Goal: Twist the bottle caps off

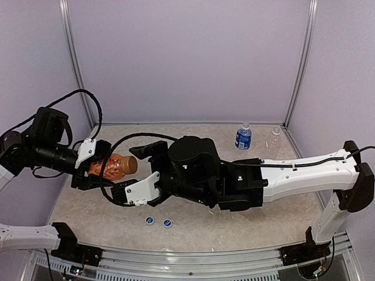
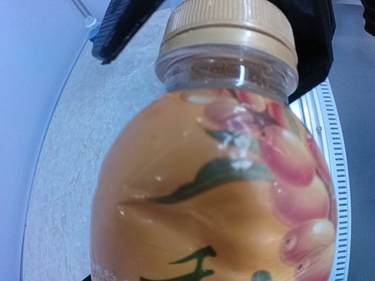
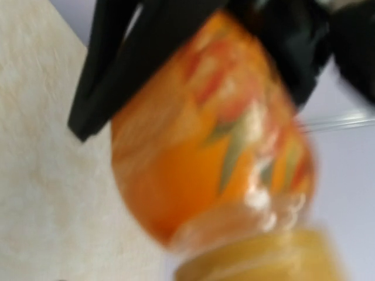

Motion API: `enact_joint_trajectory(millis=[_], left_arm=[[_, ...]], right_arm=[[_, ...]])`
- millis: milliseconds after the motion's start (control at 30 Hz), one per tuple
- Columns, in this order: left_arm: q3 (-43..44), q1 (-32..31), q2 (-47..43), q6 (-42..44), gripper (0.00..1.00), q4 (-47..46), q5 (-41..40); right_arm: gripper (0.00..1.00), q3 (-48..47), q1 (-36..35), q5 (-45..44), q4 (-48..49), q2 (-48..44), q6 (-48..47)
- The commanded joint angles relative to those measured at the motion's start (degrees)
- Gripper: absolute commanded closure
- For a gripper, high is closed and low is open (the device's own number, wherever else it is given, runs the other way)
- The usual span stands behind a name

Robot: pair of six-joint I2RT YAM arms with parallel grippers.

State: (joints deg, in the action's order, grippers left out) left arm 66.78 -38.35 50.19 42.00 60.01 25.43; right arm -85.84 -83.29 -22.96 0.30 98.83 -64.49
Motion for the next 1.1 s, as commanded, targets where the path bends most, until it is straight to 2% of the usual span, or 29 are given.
enact_joint_trajectory(millis=[0,67,133,267,400,633,700,833,933,1067], left_arm=[[-2.66,0.2,-2.25,-3.12,0.65,-9.68,-3.97],[-4.29,-0.05,-2.66,-1.35,0.65,-13.93,-8.45],[-6.09,-0.85,-2.88,1.65,0.65,-18.4,-14.16],[-10.69,-2.85,-3.47,8.88,0.65,-29.61,-23.28],[-12.64,-3.46,-3.46,12.21,0.65,-36.74,-27.8],[-14.22,-4.39,-3.7,14.69,0.65,-37.96,-29.04],[-14.31,-4.54,-3.63,14.83,0.65,-38.02,-29.06],[-14.37,-4.71,-3.44,15.02,0.65,-38.08,-28.88],[-14.25,-4.85,-3.52,14.96,0.65,-37.78,-28.73],[-14.22,-4.89,-3.59,15.02,0.65,-37.34,-28.55]], right_arm=[[0.02,1.65,1.67,-2.43,2.31,-2.34,14.18],[0.01,3.21,3.41,1.87,3.74,-4.87,23.55],[0.01,3.82,6.23,7.82,4.33,-6.5,38.34],[0.01,3.11,12.95,25.6,4.61,-6.86,64.05],[0.01,1.4,16.89,33.71,4.61,-4.79,79.35],[0.08,-0.58,18.79,39.17,6.03,-2.32,89.47],[0.13,-1.63,18.95,40.33,6.52,-1.36,90.75],[0.32,-3.9,19.2,41.93,6.05,0.53,91.81],[0.42,-3.79,19.57,43.05,6.3,1.29,92.86],[0.72,-3.68,19.83,43.49,6.83,1.62,93.65]])
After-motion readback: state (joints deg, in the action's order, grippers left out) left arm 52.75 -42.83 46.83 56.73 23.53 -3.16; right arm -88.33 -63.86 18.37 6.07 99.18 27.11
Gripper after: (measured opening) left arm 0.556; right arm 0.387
